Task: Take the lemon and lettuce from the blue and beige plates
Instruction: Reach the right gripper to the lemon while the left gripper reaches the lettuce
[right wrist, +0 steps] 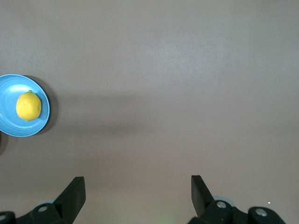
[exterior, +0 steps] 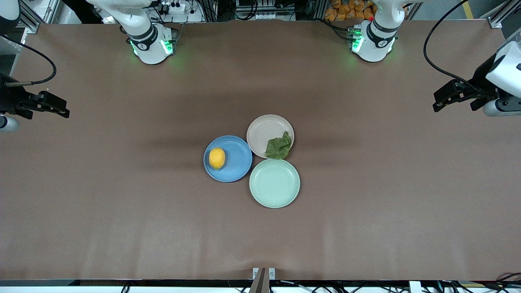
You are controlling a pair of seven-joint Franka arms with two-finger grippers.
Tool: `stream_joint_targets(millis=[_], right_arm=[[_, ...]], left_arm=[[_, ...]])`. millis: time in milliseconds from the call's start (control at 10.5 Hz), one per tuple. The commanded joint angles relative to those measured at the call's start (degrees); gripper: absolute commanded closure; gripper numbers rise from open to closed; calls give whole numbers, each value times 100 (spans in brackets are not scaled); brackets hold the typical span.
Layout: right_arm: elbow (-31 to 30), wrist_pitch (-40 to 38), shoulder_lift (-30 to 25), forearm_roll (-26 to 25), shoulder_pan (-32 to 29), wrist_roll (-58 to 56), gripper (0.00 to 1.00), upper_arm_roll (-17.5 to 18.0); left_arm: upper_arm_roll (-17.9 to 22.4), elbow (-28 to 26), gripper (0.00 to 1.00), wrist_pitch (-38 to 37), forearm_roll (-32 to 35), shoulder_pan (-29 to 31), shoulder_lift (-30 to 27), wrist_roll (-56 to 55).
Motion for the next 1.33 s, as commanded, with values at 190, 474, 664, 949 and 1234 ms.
stream_joint_targets(millis=[190,474,664,949,1234], right_arm=[[-13,-32,13,103,-92,-92,0,66],[-250,90,74,446,66,-48,0,101],[-250,502,415,525,398,118,0,101],[-250,1301,1240,903,1005,924,0,136],[-250,1847,2014,990,1472,2012,0,460]], left_arm=[[11,29,0,-65,-96,13,3,130],[-269,-129,0,-65,-306,-66,160,-315],[-874,-357,0,48,-386,-66,301,-1141],[-1665,-1128,0,968,-386,-110,415,-2248],[-2002,-1570,0,2032,-281,-739,914,-3855]])
